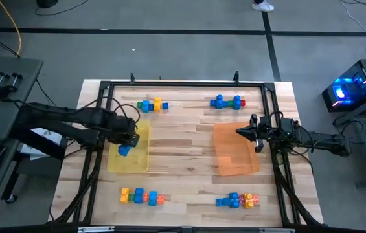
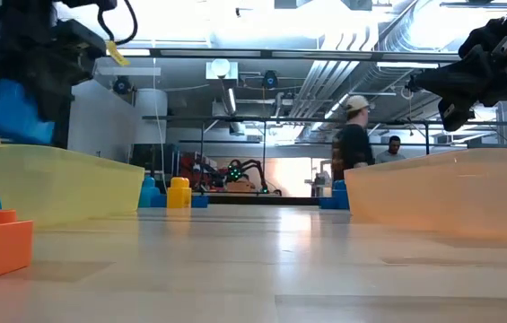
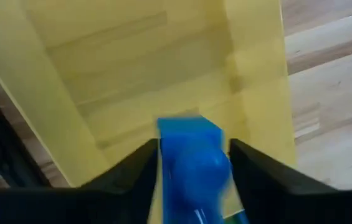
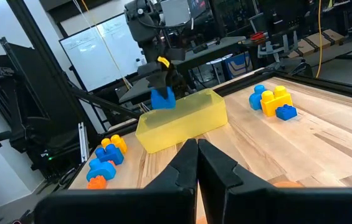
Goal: Sort blocks by size
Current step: Put the large blue game piece into the yellow bin
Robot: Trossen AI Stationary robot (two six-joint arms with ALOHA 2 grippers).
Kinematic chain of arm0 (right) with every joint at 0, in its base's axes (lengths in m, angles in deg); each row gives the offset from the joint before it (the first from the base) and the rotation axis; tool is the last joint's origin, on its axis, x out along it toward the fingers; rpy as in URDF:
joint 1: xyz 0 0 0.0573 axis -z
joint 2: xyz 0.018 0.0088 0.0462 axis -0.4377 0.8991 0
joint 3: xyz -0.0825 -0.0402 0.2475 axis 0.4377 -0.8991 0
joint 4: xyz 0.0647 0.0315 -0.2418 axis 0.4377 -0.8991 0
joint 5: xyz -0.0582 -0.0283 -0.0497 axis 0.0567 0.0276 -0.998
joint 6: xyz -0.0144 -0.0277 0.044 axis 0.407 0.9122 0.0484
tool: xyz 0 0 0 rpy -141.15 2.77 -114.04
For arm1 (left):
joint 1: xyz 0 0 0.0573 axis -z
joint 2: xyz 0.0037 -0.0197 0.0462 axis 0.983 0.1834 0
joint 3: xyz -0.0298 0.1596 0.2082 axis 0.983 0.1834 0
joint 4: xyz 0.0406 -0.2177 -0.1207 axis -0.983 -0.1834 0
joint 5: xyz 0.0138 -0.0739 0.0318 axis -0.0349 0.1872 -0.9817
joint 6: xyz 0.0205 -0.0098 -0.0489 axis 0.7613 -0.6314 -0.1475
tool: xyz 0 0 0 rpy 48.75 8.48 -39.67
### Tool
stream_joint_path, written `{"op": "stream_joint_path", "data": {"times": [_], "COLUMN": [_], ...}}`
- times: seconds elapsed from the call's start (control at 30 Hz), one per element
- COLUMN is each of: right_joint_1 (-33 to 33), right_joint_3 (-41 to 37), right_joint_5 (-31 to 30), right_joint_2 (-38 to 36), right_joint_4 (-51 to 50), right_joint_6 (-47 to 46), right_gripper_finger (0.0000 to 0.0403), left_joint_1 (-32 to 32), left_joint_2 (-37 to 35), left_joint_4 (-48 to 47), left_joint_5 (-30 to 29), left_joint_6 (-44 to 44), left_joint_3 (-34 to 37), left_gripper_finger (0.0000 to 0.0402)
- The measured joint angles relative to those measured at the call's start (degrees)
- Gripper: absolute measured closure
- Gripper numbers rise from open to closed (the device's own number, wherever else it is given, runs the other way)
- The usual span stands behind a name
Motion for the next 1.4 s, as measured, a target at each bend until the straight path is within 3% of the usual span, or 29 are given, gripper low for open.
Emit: {"op": "stream_joint_path", "data": {"times": [0.17,0.37,0.5,0.6,0.73,0.87,1.1,1.4], "right_joint_1": [-0.01,-0.02,-0.01,-0.02,0.0,-0.02,0.0,0.0], "right_joint_3": [0.01,0.01,0.0,0.0,-0.01,0.0,0.01,-0.01], "right_joint_5": [-0.01,0.01,0.0,0.01,-0.01,-0.01,-0.01,0.01], "right_joint_2": [0.0,0.0,0.0,0.0,0.0,0.0,0.0,0.0], "right_joint_4": [0.0,0.0,0.0,0.0,0.0,0.0,0.0,0.0], "right_joint_6": [-0.01,-0.02,-0.02,-0.01,0.0,-0.01,-0.02,-0.02], "right_gripper_finger": [0.0402,0.0402,0.0402,0.0402,0.0402,0.0402,0.0402,0.0402], "left_joint_1": [-4.29,-20.57,-32.58,-37.22,-38.5,-38.38,-39.81,-41.57], "left_joint_2": [-0.48,-0.04,8.85,19.01,31.85,37.45,37.24,36.46], "left_joint_4": [4.05,21.39,25.21,24.22,15.63,14.89,15.43,17.29], "left_joint_5": [2.09,-2.01,-1.87,-1.31,-2.34,-5.62,-11.05,-9.34], "left_joint_6": [3.14,15.24,27.19,34.62,40.92,41.33,38.82,37.8], "left_joint_3": [0.0,-3.44,-7.78,-12.69,-19.34,-21.33,-21.31,-21.31], "left_gripper_finger": [0.0121,0.01,0.0101,0.0102,0.0102,0.0102,0.0102,0.0102]}}
